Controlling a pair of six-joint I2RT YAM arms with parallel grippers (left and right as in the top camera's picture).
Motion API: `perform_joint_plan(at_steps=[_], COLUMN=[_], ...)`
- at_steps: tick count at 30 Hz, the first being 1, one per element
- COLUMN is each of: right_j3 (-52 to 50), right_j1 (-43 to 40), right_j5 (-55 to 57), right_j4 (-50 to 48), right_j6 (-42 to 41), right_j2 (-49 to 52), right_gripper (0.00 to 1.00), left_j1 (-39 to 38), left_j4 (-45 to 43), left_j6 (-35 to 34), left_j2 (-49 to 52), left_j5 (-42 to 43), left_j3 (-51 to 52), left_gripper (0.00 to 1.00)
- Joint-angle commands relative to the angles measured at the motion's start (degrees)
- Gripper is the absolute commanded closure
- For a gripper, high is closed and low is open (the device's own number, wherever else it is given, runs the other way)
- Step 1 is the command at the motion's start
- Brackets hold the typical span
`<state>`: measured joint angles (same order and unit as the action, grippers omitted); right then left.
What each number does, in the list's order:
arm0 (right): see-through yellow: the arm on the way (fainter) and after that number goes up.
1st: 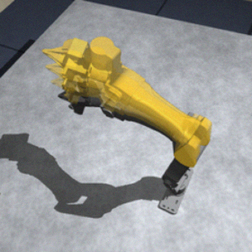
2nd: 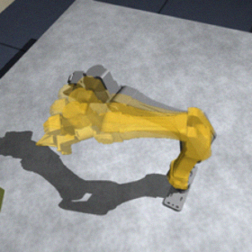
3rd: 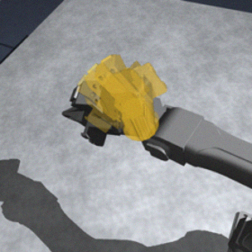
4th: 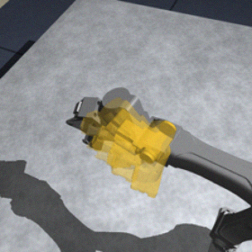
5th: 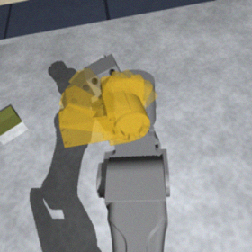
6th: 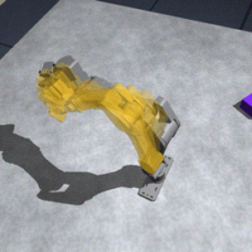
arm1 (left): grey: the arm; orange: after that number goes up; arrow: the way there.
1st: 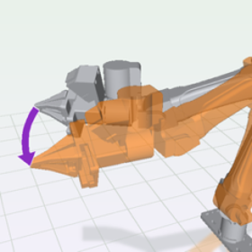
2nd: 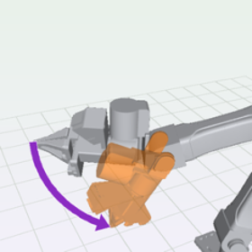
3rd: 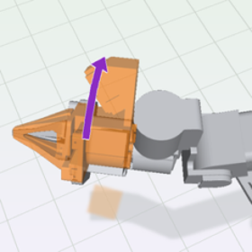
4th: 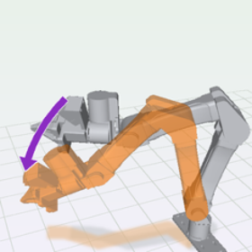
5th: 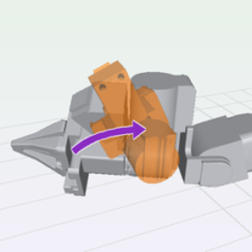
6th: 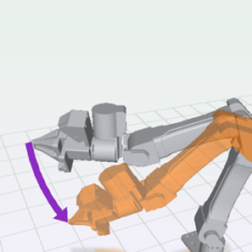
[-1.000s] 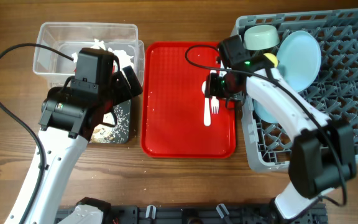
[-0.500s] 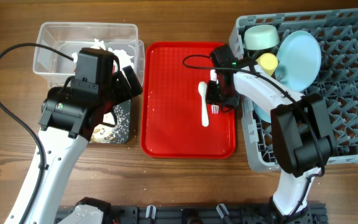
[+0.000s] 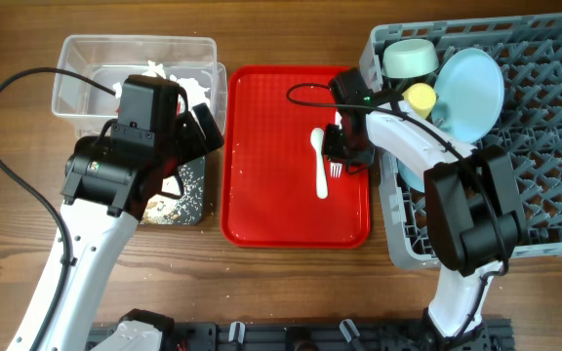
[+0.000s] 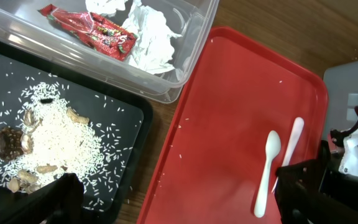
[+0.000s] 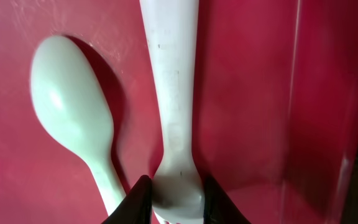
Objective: Sort waste into correct bins and load items into the dishwasher rack
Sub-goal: 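Reach right gripper to the white fork and grasp it, then carry the white fork into the rack and release it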
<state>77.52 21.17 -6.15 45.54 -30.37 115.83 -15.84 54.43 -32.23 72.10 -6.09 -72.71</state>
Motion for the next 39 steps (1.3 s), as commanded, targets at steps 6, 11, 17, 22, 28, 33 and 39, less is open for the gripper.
perform_joint_plan(at_steps=[6, 11, 17, 22, 28, 33, 39], right_j3=[1.5, 1.5, 1.4, 0.5, -0.9, -0.9, 0.2], right_j1=[-0.3, -0.4, -2.8, -7.9, -10.8, -10.8, -10.8], right_j5=[0.1, -0.8, 10.2, 16.8, 16.9, 16.5, 9.9], right_j4=[3.6, 5.9, 11.6, 11.3, 6.6, 5.5, 6.4], right_j6=[3.4, 8.0, 12.9, 18.8, 24.4, 24.4, 24.2], right_j2=[-9.5, -17.1, -27.1, -26.8, -23.0, -19.8, -21.2], right_gripper=[0.96, 0.96, 0.96, 0.95, 0.85, 0.41, 0.27], left_j1=[0.3, 0.3, 0.3, 0.3, 0.3, 0.3, 0.3], left_j4=[-0.1, -0.1, -0.1, -0.1, -0.1, -0.1, -0.1], left_j6=[0.3, 0.3, 0.3, 0.3, 0.3, 0.3, 0.3], left_j2=[0.0, 0.0, 0.0, 0.0, 0.0, 0.0, 0.0], left_j5=[0.3, 0.3, 0.3, 0.3, 0.3, 0.3, 0.3], left_j3=[-0.3, -0.3, -0.3, -0.3, -0.3, -0.3, -0.3], left_gripper=[0.00, 0.00, 0.00, 0.00, 0.00, 0.00, 0.00])
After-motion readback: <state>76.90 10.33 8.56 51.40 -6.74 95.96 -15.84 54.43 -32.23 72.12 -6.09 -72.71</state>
